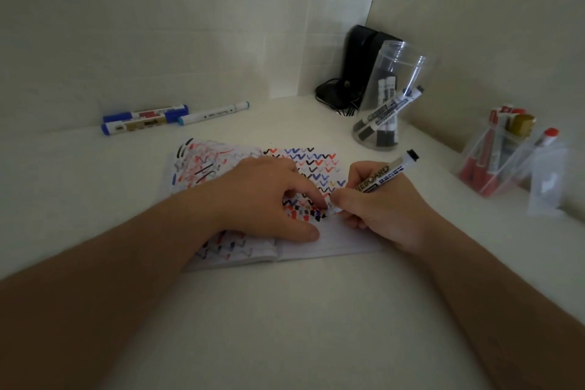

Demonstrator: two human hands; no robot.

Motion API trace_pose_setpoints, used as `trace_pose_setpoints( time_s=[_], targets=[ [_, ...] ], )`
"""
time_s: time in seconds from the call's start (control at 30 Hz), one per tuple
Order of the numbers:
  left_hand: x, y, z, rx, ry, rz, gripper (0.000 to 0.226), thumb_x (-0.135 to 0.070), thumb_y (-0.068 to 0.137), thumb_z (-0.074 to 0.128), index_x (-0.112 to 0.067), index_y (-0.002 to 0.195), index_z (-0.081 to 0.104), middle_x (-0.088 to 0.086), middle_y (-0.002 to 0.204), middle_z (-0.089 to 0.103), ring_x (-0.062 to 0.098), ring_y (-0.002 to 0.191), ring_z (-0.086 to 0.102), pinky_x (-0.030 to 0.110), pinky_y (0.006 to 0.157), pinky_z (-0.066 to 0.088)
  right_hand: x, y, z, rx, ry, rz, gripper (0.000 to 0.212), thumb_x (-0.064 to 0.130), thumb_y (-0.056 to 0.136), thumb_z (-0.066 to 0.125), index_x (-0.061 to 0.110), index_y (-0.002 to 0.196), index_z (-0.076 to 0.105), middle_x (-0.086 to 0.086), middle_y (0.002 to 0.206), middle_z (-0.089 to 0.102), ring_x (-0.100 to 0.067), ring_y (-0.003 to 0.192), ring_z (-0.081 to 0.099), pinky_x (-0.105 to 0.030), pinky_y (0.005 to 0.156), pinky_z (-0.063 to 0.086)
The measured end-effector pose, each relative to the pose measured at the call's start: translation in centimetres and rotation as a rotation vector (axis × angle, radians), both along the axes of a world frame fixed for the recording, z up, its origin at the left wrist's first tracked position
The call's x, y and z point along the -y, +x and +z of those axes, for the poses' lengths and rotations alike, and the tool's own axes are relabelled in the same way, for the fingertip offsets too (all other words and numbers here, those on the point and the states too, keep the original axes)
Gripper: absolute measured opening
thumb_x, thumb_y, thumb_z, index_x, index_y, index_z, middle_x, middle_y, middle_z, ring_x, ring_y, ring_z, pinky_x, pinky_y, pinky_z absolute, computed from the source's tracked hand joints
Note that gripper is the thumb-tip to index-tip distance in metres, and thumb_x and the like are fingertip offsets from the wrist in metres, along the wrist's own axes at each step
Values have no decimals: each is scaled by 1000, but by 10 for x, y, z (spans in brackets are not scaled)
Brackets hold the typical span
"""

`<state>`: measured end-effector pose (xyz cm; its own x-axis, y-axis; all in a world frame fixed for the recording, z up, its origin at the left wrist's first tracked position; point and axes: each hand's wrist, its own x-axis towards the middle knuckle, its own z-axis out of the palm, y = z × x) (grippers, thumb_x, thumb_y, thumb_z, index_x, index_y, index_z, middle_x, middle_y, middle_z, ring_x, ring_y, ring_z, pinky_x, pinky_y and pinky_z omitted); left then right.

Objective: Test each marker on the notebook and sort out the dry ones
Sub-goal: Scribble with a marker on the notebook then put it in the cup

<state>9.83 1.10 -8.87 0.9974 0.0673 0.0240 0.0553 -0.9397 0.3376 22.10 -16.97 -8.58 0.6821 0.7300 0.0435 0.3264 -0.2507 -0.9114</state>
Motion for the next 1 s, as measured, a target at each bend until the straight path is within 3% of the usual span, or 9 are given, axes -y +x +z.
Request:
trace_pose_setpoints(
  time_s=[0.47,0.6,0.7,0.83,0.93,1.0],
  targets=[
    [-2,0,-2,9,1,0,64,-89,62,52,-65,122,55,-14,96,52,8,93,52,40,91,47,0,0,-2,84,-30,-22,31,4,81,73,15,62,51,-5,55,56,-19,54,55,-36,57,46],
    [0,0,0,1,-10,-3,63,-88,62,53,-66,121,53,-14,96,52,8,94,52,39,91,47,0,1,-3,61,6,-19,31,1,82,74,13,64,52,-4,55,58,-18,53,55,-31,52,46],
    [0,-1,0,0,3,-2,62,-86,65,56,-65,123,54,-15,95,51,7,92,51,39,90,47,0,3,-5,74,-15,6,32,4,79,75,15,61,52,-7,57,57,-20,55,54,-34,55,45],
    [1,-1,0,25,-1,4,75,-86,62,56,-61,132,47,-18,95,54,5,93,54,37,92,48,0,5,-7,32,29,-5,31,1,81,73,13,62,51,-7,57,57,-19,53,53,-31,53,45],
    [1,-2,0,42,-50,17,77,-80,62,63,-56,133,44,-18,95,56,2,90,56,34,86,49,-1,4,-7,53,9,11,32,2,79,73,10,62,48,-9,58,56,-18,54,52,-33,55,43],
    [2,-3,0,44,-93,43,69,-66,70,72,-53,130,41,-17,97,57,2,87,55,32,79,48,-1,6,-6,-16,66,11,33,-2,79,72,12,60,49,-9,56,55,-18,51,48,-30,52,39]
  ],
)
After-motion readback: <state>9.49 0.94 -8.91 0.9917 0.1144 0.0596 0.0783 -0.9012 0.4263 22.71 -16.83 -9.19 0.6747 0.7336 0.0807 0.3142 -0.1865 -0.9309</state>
